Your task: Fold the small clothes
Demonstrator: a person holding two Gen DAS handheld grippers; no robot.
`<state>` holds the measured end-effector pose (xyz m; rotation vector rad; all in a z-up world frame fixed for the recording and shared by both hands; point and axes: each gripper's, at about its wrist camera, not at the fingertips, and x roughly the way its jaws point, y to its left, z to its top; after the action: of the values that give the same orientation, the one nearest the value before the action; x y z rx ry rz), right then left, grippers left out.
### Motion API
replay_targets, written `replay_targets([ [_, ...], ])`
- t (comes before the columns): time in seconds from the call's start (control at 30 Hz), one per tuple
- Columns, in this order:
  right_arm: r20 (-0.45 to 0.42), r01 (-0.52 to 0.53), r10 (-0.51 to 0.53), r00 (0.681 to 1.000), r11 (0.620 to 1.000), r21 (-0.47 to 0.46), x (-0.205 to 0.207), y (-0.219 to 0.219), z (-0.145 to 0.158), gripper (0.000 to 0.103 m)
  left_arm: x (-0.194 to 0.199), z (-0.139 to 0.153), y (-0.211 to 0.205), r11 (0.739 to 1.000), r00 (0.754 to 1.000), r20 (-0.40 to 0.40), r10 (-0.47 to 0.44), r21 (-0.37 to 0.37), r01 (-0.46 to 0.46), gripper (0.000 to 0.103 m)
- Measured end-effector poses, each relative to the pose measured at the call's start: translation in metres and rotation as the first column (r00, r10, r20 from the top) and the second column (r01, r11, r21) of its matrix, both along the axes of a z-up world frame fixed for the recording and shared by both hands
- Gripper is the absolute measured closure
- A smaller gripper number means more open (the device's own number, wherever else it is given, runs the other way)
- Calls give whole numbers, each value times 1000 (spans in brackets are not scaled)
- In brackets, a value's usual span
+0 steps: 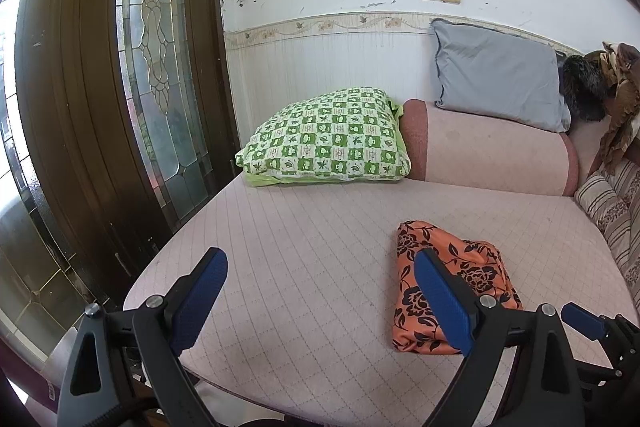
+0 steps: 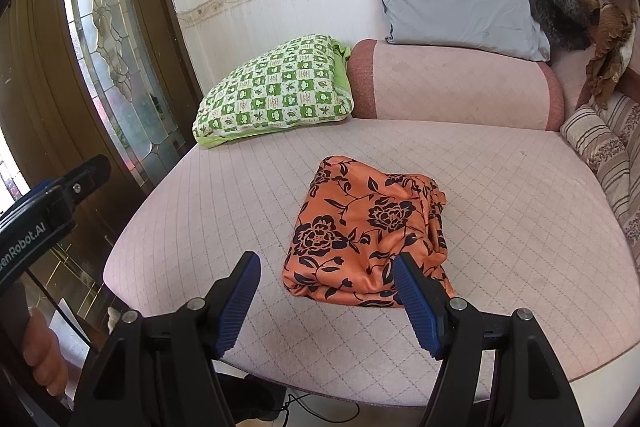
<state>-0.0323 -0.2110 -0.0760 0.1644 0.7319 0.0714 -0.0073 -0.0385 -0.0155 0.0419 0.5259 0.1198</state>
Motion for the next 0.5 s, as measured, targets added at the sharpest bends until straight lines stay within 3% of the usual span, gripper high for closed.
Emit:
replay_targets([
  [0.5, 2, -8, 8, 1000, 1000, -11, 1, 10, 0, 31, 1, -4, 4, 1000, 1000, 1, 2, -5, -2, 9],
])
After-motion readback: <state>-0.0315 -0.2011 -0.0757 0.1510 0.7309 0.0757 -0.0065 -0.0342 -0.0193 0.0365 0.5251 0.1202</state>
